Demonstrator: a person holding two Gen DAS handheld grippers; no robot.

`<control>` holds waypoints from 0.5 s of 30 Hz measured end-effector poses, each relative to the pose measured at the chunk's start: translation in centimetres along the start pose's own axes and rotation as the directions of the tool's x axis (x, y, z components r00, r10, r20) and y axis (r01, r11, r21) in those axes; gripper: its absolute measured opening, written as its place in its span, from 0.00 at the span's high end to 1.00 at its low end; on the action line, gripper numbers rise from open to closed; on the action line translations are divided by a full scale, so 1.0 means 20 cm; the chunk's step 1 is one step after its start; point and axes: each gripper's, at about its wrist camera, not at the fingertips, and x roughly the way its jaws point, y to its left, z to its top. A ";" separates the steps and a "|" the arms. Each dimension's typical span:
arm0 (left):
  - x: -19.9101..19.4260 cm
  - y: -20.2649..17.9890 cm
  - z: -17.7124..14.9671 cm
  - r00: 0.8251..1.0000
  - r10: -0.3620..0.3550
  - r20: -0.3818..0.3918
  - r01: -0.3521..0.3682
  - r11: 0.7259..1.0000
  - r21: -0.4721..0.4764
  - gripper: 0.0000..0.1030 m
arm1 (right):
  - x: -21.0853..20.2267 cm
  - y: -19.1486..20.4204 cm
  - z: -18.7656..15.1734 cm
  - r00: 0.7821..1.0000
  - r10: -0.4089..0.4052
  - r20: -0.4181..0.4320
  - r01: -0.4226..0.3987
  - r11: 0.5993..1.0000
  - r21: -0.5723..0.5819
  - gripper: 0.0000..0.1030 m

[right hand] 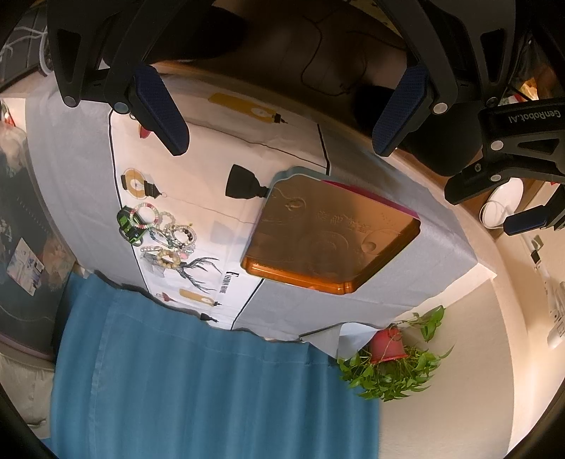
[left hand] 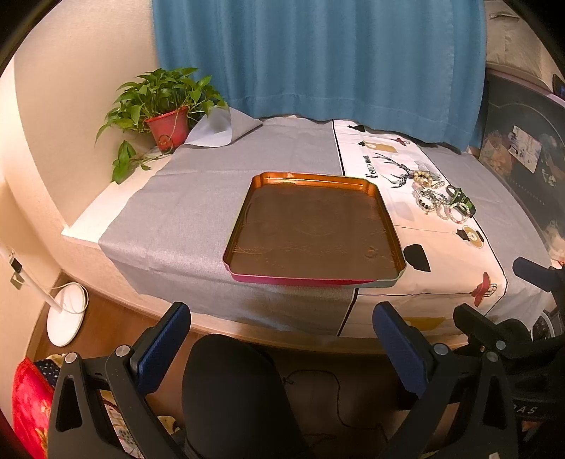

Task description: Organize jewelry

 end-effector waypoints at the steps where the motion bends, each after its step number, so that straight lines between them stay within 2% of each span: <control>1: 0.00 0.00 0.00 1.000 0.000 0.000 0.000 1.000 0.000 0.00 | 0.00 0.00 0.00 1.000 0.000 0.000 0.000 1.000 0.001 0.00; 15: 0.00 -0.01 -0.01 1.000 0.001 -0.003 -0.001 1.000 0.002 0.00 | 0.00 0.00 0.00 1.000 0.001 -0.002 -0.001 1.000 0.000 0.00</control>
